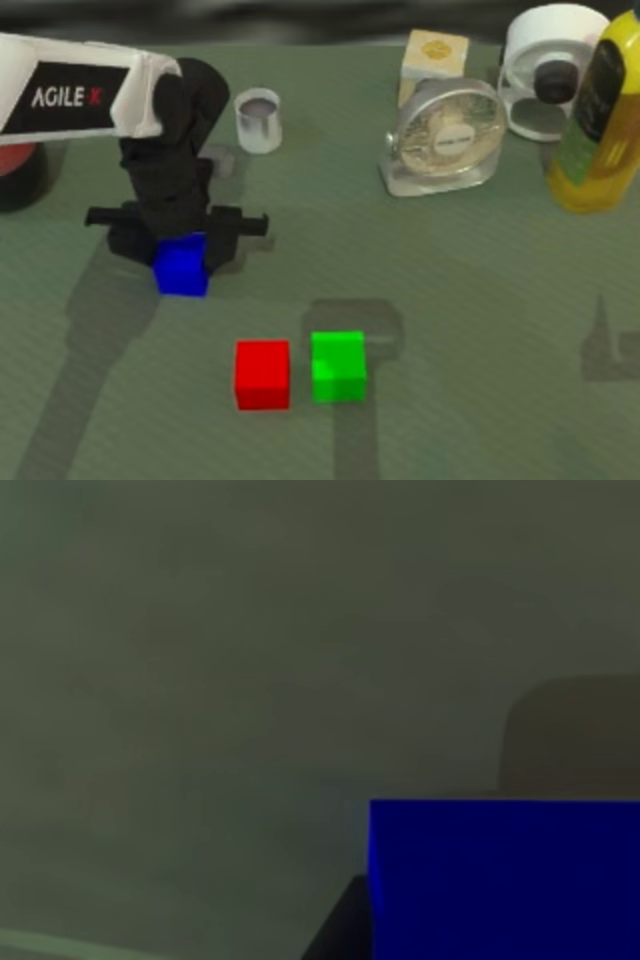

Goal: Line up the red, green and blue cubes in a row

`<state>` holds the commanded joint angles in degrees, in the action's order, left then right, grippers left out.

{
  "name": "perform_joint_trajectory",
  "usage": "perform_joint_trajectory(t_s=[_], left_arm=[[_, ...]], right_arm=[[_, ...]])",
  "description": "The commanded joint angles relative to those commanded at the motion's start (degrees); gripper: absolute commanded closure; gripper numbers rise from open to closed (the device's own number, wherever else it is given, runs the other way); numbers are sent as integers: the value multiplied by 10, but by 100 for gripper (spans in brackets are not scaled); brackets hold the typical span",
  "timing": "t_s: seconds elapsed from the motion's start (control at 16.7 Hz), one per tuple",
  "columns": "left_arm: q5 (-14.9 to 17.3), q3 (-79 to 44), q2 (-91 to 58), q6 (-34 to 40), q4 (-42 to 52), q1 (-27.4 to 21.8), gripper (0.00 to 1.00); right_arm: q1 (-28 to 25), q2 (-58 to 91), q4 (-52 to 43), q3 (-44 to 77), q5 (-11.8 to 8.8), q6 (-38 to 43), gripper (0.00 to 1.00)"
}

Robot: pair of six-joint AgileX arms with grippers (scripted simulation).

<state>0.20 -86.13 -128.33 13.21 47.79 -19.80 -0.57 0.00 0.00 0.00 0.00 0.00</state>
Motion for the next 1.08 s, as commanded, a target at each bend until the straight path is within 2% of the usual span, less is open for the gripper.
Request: perform_joint_trajectory(t_s=[0.36, 0.78, 1.08], left_arm=[[-3, -13, 18, -1, 16, 1, 100], [-4, -86, 67, -1, 140, 10, 100], [-4, -87, 66, -1, 141, 6, 100]], right_arm=[[0, 0, 0, 0, 0, 0, 0], [0, 0, 0, 0, 0, 0, 0], [0, 0, 0, 0, 0, 0, 0]])
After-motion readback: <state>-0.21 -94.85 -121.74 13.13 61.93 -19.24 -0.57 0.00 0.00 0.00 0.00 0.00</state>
